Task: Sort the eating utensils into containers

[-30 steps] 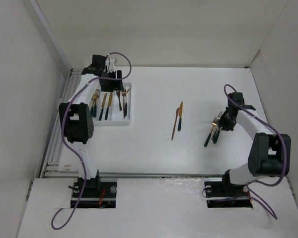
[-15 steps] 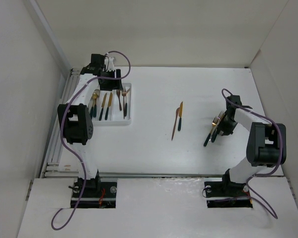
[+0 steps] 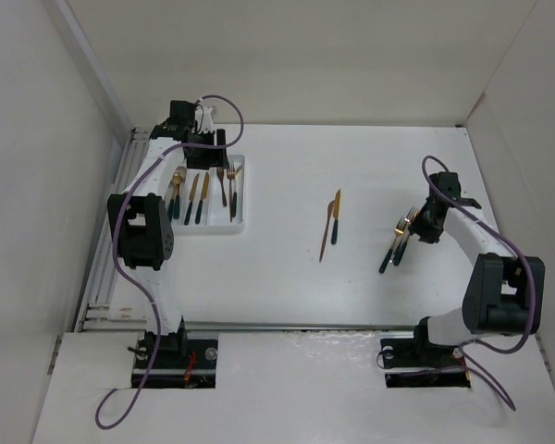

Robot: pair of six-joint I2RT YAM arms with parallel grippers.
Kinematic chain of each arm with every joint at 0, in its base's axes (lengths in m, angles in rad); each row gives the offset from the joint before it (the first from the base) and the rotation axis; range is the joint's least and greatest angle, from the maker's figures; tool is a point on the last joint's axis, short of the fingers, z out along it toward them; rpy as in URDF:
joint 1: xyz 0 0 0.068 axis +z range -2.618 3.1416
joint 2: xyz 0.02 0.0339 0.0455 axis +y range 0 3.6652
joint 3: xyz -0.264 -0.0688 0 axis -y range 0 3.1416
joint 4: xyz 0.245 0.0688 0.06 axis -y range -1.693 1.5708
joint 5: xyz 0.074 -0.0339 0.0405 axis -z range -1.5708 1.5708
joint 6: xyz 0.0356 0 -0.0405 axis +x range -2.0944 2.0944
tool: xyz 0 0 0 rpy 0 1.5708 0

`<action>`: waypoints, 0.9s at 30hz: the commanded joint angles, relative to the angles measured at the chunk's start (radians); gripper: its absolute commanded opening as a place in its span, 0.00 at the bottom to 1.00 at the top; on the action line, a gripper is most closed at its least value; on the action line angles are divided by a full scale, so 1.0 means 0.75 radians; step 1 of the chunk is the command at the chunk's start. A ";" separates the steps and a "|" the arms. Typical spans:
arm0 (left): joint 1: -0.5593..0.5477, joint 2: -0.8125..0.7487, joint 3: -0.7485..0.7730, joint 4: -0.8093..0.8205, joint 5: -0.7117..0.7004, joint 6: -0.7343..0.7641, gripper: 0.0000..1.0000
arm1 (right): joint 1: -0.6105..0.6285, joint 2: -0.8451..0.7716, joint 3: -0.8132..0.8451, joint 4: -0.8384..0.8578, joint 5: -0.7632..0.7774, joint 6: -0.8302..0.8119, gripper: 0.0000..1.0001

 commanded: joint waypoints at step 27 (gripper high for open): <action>0.002 -0.075 -0.022 -0.009 0.006 0.016 0.63 | -0.007 0.242 0.021 0.027 0.014 -0.017 0.00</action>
